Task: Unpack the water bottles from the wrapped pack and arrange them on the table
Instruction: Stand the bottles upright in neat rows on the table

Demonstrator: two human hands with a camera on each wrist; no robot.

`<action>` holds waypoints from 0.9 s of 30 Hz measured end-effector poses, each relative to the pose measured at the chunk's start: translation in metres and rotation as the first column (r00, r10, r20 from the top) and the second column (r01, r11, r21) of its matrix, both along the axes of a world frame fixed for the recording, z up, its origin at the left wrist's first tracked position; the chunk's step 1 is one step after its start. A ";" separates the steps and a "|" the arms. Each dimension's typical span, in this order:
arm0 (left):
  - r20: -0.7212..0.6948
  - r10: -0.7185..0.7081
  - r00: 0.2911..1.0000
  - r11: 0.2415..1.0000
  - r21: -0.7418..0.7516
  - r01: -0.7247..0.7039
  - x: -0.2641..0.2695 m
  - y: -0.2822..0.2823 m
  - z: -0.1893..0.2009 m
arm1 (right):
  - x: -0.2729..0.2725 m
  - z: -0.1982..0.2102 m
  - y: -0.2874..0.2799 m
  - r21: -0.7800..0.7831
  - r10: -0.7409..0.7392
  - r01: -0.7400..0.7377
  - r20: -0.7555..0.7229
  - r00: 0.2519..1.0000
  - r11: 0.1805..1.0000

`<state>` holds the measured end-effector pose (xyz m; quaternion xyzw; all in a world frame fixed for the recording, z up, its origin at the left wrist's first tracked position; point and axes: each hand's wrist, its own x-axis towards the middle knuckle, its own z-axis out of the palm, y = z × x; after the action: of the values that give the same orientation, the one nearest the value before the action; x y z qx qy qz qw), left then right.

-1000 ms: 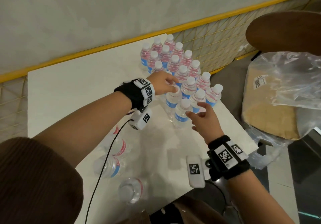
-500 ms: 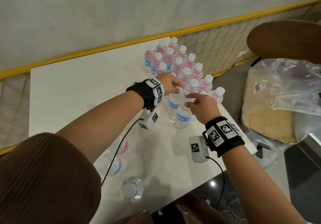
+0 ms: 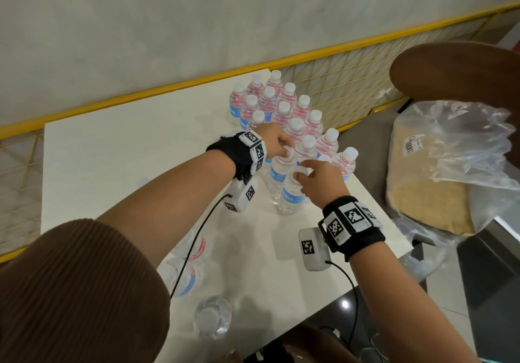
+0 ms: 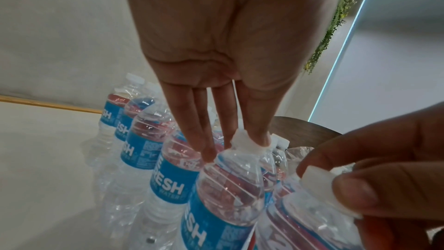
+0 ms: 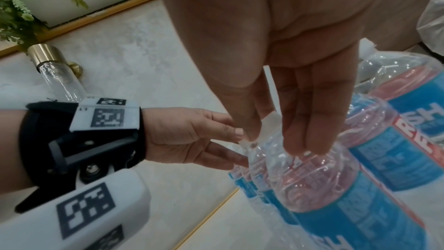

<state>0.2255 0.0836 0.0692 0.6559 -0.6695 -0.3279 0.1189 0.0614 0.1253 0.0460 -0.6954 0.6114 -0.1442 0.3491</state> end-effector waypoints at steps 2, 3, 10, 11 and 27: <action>0.001 -0.004 1.000 1.000 0.000 0.004 0.000 0.000 0.000 | 0.000 0.003 -0.001 -0.011 0.007 -0.007 -0.018 1.000 1.000; 0.003 -0.006 1.000 1.000 0.001 0.006 0.000 0.000 0.000 | 0.000 0.004 -0.001 -0.015 0.021 -0.022 -0.040 0.999 1.000; 0.069 -0.043 0.997 0.999 -0.009 0.044 -0.001 0.002 -0.002 | -0.001 0.005 0.001 -0.010 0.055 -0.056 -0.075 0.996 0.998; 0.071 -0.048 0.996 0.999 -0.010 0.048 0.000 0.002 -0.002 | 0.000 0.005 0.000 -0.016 0.055 -0.057 -0.079 0.995 0.998; 0.096 -0.052 0.994 0.999 0.004 0.051 0.000 0.002 0.001 | -0.001 -0.003 -0.003 -0.075 0.109 -0.118 -0.116 0.987 0.990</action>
<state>0.2251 0.0860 0.0706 0.6535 -0.6909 -0.2992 0.0774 0.0605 0.1219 0.0431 -0.7497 0.5830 -0.1099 0.2931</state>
